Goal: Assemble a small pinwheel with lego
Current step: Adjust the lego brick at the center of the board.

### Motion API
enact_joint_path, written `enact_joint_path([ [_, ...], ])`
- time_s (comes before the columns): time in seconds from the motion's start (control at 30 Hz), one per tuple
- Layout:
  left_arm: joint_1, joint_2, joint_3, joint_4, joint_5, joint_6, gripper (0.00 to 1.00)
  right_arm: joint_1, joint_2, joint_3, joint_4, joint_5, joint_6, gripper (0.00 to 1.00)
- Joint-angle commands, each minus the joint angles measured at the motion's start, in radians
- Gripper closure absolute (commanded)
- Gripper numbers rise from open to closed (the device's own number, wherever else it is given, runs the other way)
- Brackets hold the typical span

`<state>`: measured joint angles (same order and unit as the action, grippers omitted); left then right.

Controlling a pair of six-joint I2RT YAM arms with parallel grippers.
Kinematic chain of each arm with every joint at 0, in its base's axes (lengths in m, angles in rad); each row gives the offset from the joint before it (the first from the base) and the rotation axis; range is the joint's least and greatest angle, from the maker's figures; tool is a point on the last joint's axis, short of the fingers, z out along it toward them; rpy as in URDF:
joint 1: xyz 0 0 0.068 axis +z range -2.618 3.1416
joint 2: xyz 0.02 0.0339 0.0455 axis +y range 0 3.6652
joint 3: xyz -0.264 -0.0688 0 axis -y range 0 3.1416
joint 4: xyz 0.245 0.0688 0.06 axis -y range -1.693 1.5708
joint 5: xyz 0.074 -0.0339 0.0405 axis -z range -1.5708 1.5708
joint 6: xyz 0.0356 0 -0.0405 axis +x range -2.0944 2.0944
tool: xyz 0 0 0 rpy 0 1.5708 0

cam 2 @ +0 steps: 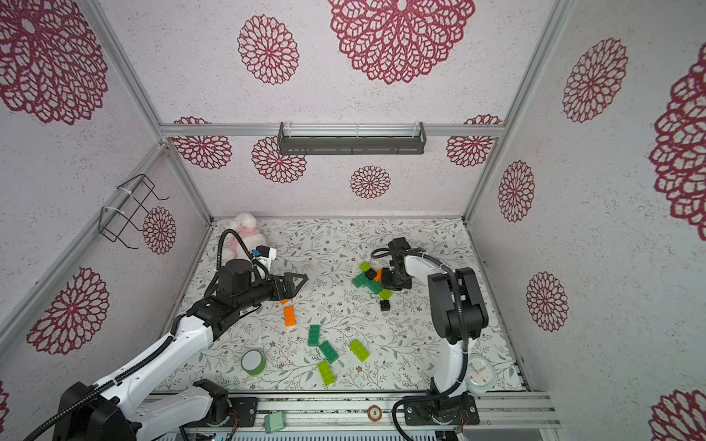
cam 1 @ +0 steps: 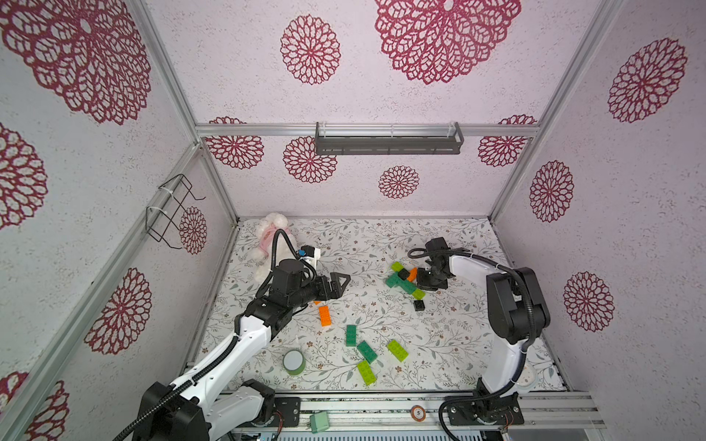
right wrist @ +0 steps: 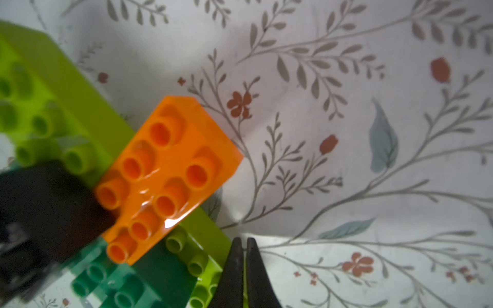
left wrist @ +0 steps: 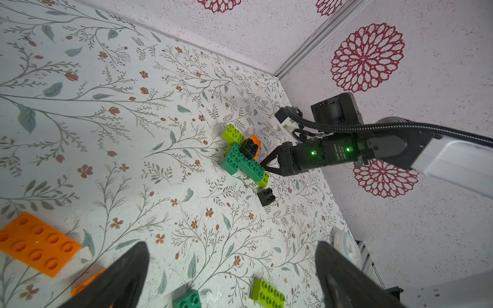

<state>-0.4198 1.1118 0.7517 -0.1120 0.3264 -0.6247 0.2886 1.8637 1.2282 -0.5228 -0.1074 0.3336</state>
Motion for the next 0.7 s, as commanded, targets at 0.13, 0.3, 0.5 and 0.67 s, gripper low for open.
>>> enact_joint_path([
  [0.13, 0.007, 0.007, 0.023, -0.012, -0.047, -0.040, 0.01, 0.117, -0.119, -0.131, 0.190, 0.024, 0.181, 0.85],
  [0.3, 0.006, -0.004, 0.031, -0.064, -0.091, -0.043, 0.01, 0.173, -0.100, -0.145, 0.255, 0.022, 0.236, 0.82],
  [0.5, 0.007, -0.040, 0.021, -0.092, -0.117, -0.046, 0.02, 0.195, -0.149, -0.155, 0.258, 0.142, 0.262, 0.83],
  [0.67, 0.011, -0.059, 0.027, -0.137, -0.160, -0.044, 0.02, 0.197, -0.173, -0.122, 0.214, 0.152, 0.232, 0.82],
])
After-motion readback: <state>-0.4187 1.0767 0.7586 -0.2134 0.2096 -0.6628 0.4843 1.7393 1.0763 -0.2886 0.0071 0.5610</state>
